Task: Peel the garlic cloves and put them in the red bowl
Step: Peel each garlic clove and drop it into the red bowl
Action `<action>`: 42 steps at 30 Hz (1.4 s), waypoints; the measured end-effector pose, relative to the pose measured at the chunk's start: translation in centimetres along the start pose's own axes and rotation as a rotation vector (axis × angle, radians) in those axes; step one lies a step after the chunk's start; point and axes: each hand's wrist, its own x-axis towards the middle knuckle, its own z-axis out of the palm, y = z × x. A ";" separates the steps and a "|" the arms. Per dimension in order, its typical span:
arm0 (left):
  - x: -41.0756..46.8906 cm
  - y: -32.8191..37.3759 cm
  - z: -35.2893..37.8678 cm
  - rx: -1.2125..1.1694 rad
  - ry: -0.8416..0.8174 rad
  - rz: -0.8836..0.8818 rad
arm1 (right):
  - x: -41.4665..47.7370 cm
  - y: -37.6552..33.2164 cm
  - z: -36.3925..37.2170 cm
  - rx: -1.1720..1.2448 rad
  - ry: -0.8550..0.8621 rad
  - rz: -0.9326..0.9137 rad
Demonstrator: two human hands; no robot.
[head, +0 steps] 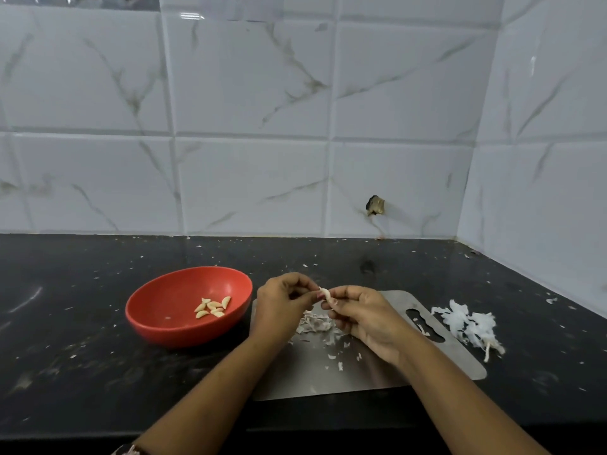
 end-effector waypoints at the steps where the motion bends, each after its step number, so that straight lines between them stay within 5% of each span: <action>1: 0.0 -0.2 0.0 0.017 0.001 0.005 | 0.2 0.1 0.0 0.021 -0.006 0.011; 18: -0.4 -1.4 -0.3 0.175 0.002 0.082 | 0.4 1.6 0.9 -0.051 0.012 -0.107; 32: 0.1 -2.9 -1.1 0.329 -0.283 0.228 | -0.3 2.0 0.8 -0.238 0.044 -0.197; 42: 0.0 -2.2 -1.6 0.313 -0.357 0.222 | -0.5 2.4 0.8 -0.781 0.110 -0.430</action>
